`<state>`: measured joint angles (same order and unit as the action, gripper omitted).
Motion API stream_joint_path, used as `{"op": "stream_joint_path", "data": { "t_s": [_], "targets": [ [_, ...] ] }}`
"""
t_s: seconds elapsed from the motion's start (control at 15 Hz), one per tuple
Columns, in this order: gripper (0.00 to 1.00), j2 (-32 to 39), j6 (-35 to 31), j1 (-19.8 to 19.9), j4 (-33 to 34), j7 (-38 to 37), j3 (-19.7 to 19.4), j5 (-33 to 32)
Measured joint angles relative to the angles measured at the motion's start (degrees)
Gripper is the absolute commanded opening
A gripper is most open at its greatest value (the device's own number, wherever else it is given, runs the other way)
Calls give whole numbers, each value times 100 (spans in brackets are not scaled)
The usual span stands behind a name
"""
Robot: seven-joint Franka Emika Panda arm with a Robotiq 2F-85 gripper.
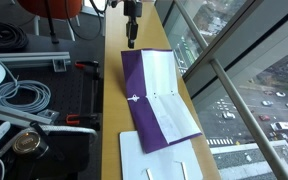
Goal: Open the purple file holder
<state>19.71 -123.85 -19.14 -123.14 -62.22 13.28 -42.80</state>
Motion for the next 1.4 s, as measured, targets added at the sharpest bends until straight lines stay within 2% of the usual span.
{"op": "stream_joint_path", "data": {
  "t_s": [0.27, 0.47, 0.67, 0.73, 0.8, 1.07, 1.4],
  "targets": [
    [99, -408, -660, 177, -128, 471, 0, 601],
    [100, -1033, -1311, 541, -528, 1524, 26, 1450],
    [100, -1618, -1957, 1239, -1137, 2962, 401, 2543],
    [100, -1771, -2070, 1413, -1314, 3443, 534, 2950],
    [100, -1902, -2104, 1423, -1443, 3889, 516, 3339],
    [100, -2523, -1792, 1346, -1720, 5601, 86, 4436],
    [100, -3284, -757, 1492, -1871, 7285, -848, 4597]
  ]
}}
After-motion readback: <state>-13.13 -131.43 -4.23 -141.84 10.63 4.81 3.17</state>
